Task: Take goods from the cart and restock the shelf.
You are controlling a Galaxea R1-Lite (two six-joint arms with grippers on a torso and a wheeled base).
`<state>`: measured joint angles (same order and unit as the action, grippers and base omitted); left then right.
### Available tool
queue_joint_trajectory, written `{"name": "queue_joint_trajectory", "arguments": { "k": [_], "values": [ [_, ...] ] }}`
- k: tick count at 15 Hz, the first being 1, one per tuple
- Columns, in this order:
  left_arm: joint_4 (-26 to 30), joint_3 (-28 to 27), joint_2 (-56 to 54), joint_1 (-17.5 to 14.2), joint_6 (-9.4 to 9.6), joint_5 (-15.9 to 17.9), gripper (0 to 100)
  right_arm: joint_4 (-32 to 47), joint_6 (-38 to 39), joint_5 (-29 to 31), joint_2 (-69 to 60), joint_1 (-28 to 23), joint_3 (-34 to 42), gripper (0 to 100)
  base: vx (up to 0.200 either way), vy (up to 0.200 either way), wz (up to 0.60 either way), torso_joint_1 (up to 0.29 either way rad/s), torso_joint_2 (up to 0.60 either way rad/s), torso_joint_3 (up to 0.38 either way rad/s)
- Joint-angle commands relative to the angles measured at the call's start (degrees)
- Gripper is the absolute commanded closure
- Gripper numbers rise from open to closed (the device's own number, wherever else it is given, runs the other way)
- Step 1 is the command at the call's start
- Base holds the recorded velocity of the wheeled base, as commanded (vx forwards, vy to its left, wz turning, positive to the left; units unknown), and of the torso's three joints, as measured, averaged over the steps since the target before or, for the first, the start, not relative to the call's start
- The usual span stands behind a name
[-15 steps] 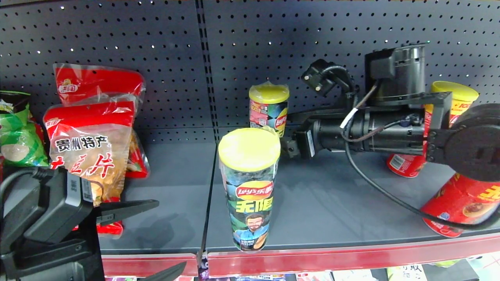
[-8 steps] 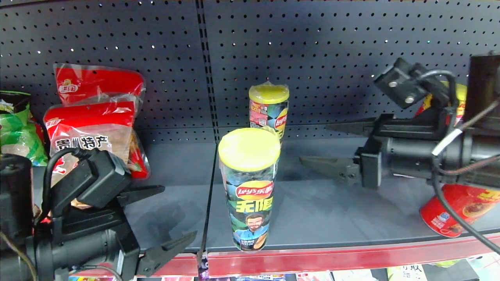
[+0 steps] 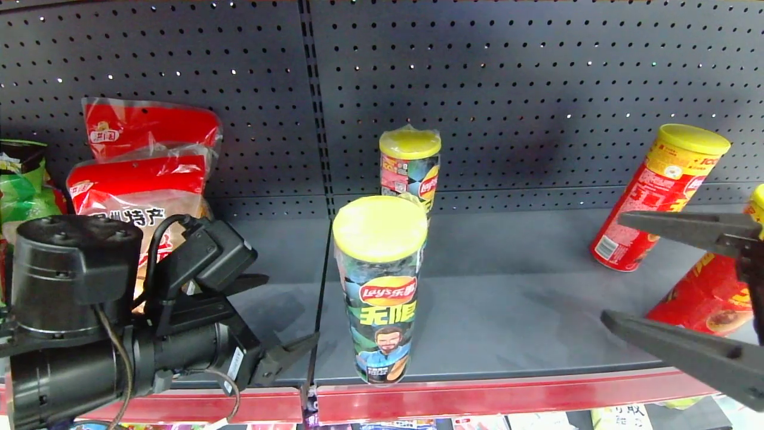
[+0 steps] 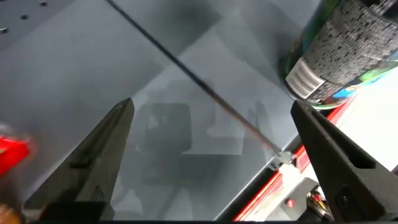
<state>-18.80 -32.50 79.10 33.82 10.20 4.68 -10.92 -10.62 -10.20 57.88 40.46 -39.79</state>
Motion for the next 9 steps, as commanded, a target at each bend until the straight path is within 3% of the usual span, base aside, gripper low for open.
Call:
{"name": "queue_joint_trajectory", "arguments": {
  "k": [1,5,9],
  "values": [
    [0.0,-0.4,1.5,0.8,-0.01,0.0,0,-0.1,0.0,0.1,-7.0,0.1,2.8,0,0.0,0.0,0.0,0.0,0.0,0.0],
    [0.0,-0.4,1.9,1.3,0.08,-0.1,0,-0.1,1.5,3.0,-10.8,-2.2,2.7,0,0.0,0.0,0.0,0.0,0.0,0.0],
    [0.0,-0.5,3.6,1.8,0.78,-3.4,0,-0.1,1.8,5.3,-12.2,-2.9,2.5,0,0.0,0.0,0.0,0.0,0.0,0.0]
  ]
}}
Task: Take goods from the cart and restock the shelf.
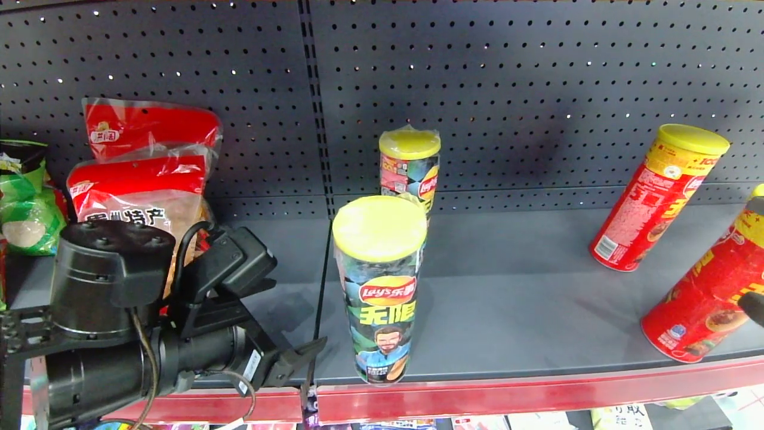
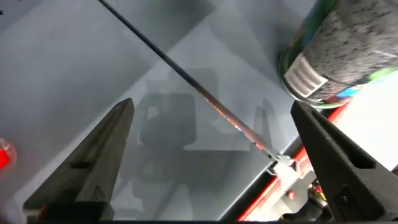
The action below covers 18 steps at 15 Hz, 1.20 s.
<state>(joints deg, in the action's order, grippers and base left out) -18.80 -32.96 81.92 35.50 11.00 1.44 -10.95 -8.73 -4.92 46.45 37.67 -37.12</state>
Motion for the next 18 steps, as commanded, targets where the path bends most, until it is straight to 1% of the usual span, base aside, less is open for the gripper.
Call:
{"name": "queue_joint_trajectory", "arguments": {
  "k": [1,3,6,8,15,17,18],
  "values": [
    [0.0,-0.2,1.0,0.1,0.25,-0.1,0,0.0,-0.1,0.0,-0.8,-0.1,-0.1,0,0.0,0.0,0.0,0.0,0.0,0.0],
    [0.0,-1.2,1.8,1.5,0.25,0.1,0,0.0,0.6,0.1,-0.8,-0.2,-0.1,0,0.0,0.0,0.0,0.0,0.0,0.0],
    [0.2,-2.7,3.0,2.4,0.25,0.3,0,0.0,1.3,0.1,-0.7,-0.2,-0.7,0,0.0,0.0,0.0,0.0,0.0,0.0],
    [0.3,-2.7,3.2,3.2,0.34,0.2,0,0.0,1.3,0.1,-0.7,-0.2,-0.8,0,0.0,0.0,0.0,0.0,0.0,0.0],
    [0.1,-3.6,4.7,3.4,0.96,0.3,0,0.0,1.3,0.1,-0.4,-0.2,-0.8,0,0.0,0.0,0.0,0.0,0.0,0.0],
    [0.1,-4.9,5.9,4.7,0.87,0.4,0,0.0,1.3,0.1,-0.4,-0.2,-0.8,0,0.0,0.0,0.0,0.0,0.0,0.0],
    [0.1,-5.7,6.6,4.8,0.87,0.4,0,0.0,1.3,0.1,-0.3,-0.2,-0.8,0,0.0,0.0,0.0,0.0,0.0,0.0]
  ]
}}
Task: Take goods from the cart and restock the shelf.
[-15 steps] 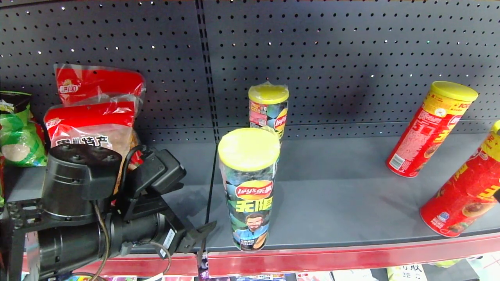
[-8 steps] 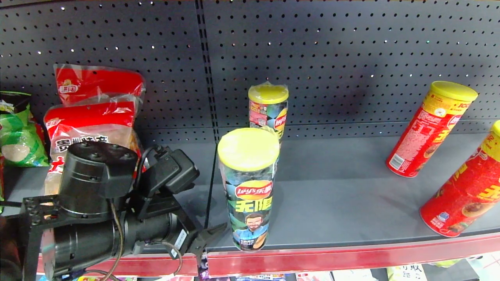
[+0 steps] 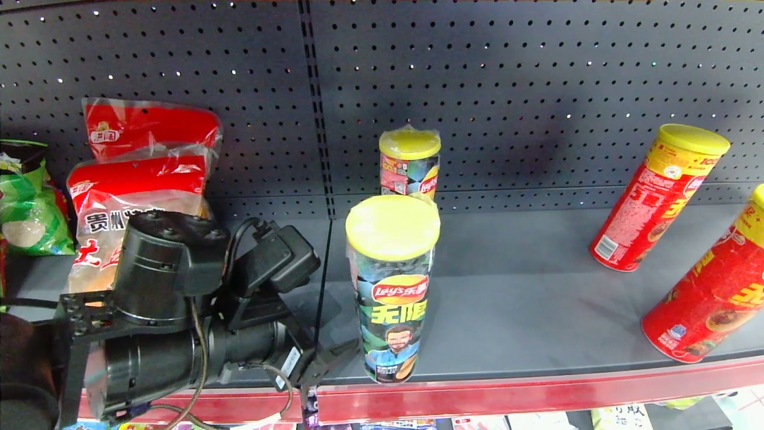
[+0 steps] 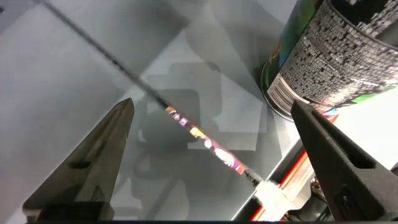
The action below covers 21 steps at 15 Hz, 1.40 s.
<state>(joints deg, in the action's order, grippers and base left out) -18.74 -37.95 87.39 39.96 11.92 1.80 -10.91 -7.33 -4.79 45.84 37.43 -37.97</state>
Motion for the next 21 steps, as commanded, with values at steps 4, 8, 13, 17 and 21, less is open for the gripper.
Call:
{"name": "queue_joint_trajectory", "arguments": {
  "k": [4,8,13,17,21],
  "values": [
    [0.0,-1.9,2.3,0.5,0.03,0.0,0,0.0,-0.1,0.0,0.3,0.0,-0.1,0,0.0,0.0,0.0,0.0,0.0,0.0],
    [-0.1,-2.6,3.0,0.6,0.03,0.0,0,0.0,-0.1,0.0,0.4,0.0,0.0,0,0.0,0.0,0.0,0.0,0.0,0.0],
    [-0.1,-4.6,4.4,1.1,0.03,0.0,0,0.0,-0.1,0.0,0.6,0.0,0.0,0,0.0,0.0,0.0,0.0,0.0,0.0],
    [-0.1,-4.3,4.3,1.6,-0.23,0.0,0,0.0,-0.1,0.0,0.3,0.0,0.1,0,0.0,0.0,0.0,0.0,0.0,0.0],
    [0.0,0.0,-1.2,-0.3,-0.58,-0.7,0,0.2,-0.1,0.0,0.4,0.0,0.8,0,0.0,0.0,0.0,0.0,0.0,0.0]
  ]
}}
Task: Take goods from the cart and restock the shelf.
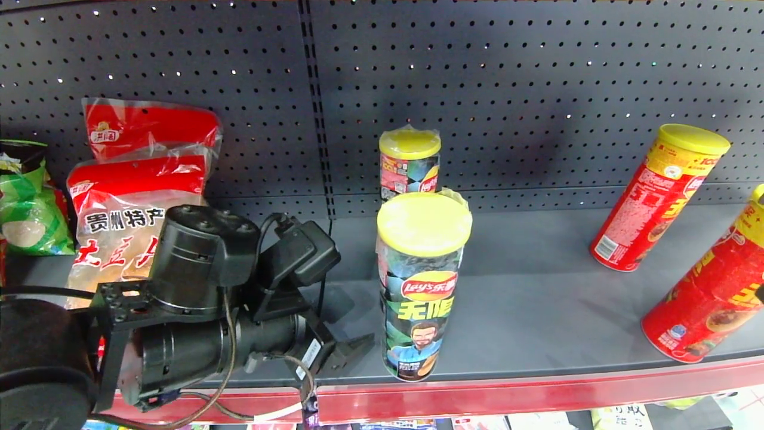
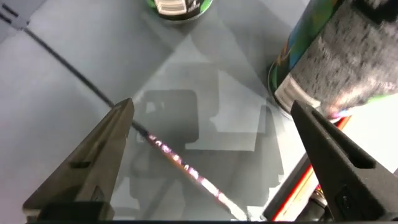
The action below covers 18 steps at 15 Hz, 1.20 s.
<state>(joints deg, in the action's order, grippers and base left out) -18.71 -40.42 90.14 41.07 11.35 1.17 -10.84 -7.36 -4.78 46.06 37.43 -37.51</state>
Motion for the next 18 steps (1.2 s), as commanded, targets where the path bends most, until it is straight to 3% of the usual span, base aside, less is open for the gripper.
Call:
{"name": "queue_joint_trajectory", "arguments": {
  "k": [1,3,5,6,7,9,11,12,14,16,18],
  "values": [
    [0.1,4.3,-6.8,-3.0,-0.01,-0.2,0,0.4,0.0,0.0,0.3,-0.1,0.5,0,0.0,0.0,0.0,0.0,0.0,0.0],
    [0.9,11.1,-19.0,-6.9,-0.01,-1.8,0,2.2,0.0,0.0,0.6,-3.1,1.1,0,0.0,0.0,0.0,0.0,0.0,0.0],
    [6.0,13.2,-30.3,-10.1,-0.01,-7.0,0,2.8,0.0,0.0,0.3,-7.4,3.1,0,0.0,0.0,0.0,0.0,0.0,0.0],
    [14.1,12.4,-38.6,-12.7,-0.01,-9.8,0,2.7,-0.3,-0.1,-0.2,-9.2,4.1,0,0.0,0.0,0.0,0.0,0.0,0.0],
    [20.7,10.8,-44.4,-14.9,-0.01,-10.0,0,2.8,-0.2,-0.1,-1.3,-9.2,4.6,0,0.0,0.0,0.0,0.0,0.0,0.0],
    [40.2,6.3,-58.8,-21.8,-0.01,-11.0,0,2.9,-0.5,0.0,-7.7,-9.3,10.0,0,0.0,0.0,0.0,0.0,0.0,0.0],
    [52.2,4.7,-70.3,-28.9,0.25,-11.2,0,5.8,-0.5,1.8,-14.6,-10.4,12.8,0,0.0,0.0,0.0,0.0,0.0,0.0],
    [55.2,5.0,-74.1,-30.3,0.08,-10.2,0,9.8,-0.5,3.8,-17.8,-11.4,12.6,0,0.0,0.0,0.0,0.0,0.0,0.0],
    [54.6,8.6,-79.6,-33.2,-1.51,-11.3,0,16.6,-0.2,7.4,-23.0,-13.8,12.1,0,0.0,0.0,0.0,0.0,0.0,0.0],
    [54.5,10.0,-82.3,-34.5,-1.51,-10.8,0,18.0,-0.4,10.3,-26.1,-17.6,13.2,0,0.0,0.0,0.0,0.0,0.0,0.0],
    [54.3,10.8,-83.0,-34.5,0.87,-10.6,0,19.0,-0.5,11.0,-26.4,-21.3,13.7,0,0.0,0.0,0.0,0.0,0.0,0.0]
  ]
}}
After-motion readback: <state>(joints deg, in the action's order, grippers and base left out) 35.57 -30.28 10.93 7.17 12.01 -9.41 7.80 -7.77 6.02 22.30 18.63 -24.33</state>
